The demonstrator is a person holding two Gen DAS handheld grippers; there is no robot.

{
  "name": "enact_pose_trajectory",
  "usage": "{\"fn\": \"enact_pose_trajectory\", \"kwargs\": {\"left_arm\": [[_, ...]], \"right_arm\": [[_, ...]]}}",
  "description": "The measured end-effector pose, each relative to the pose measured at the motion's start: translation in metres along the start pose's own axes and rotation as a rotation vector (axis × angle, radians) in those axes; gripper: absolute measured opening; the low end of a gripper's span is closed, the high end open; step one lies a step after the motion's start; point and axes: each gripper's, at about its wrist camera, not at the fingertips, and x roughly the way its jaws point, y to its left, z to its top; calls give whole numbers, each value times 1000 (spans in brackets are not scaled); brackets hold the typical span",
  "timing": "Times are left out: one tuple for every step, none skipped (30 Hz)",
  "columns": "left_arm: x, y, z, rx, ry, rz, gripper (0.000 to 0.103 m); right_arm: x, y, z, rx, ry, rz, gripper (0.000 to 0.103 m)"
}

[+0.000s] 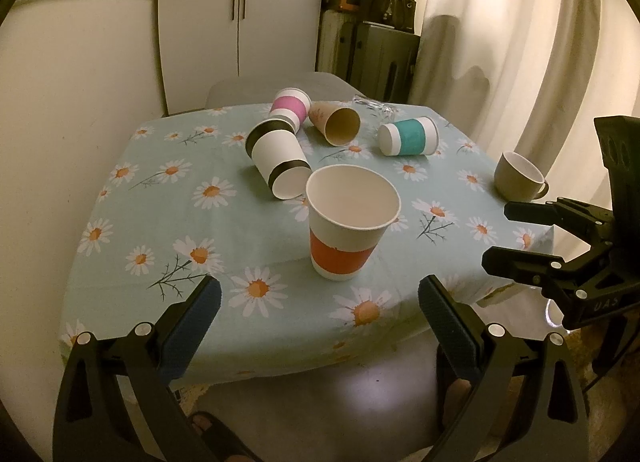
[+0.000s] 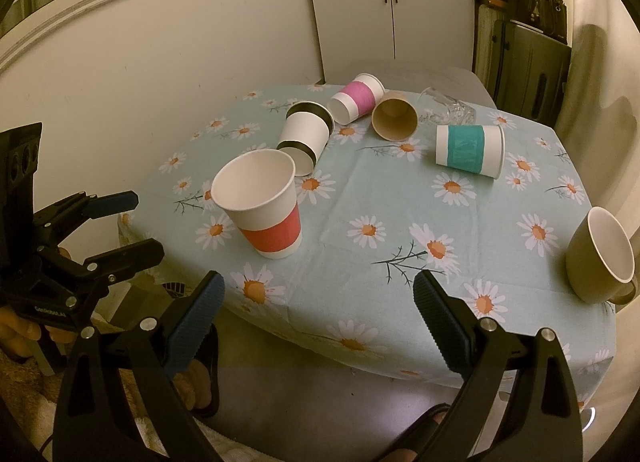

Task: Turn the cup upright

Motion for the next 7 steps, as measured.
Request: {"fn": "enact_pose_trajectory", "kwargs": {"left_arm": [[0,0,0,1,1,-1,96],[0,0,0,-1,1,1,96],[1,0,0,-2,1,1,96],[1,0,0,-1,1,1,96],[0,0,0,-1,0,3,96],[1,0,0,-1,0,3,96],[0,0,0,-2,0,3,96]], "right_arm": [[0,0,0,0,0,0,94],[0,0,0,0,2,1,94],[0,0,0,-1,2,-1,94],[0,1,0,-2,2,-1,94],[0,1,-1,-2,2,0,94],[0,1,-1,-1,2,0,94],[1,1,-1,-2,3,-2,94]]}}
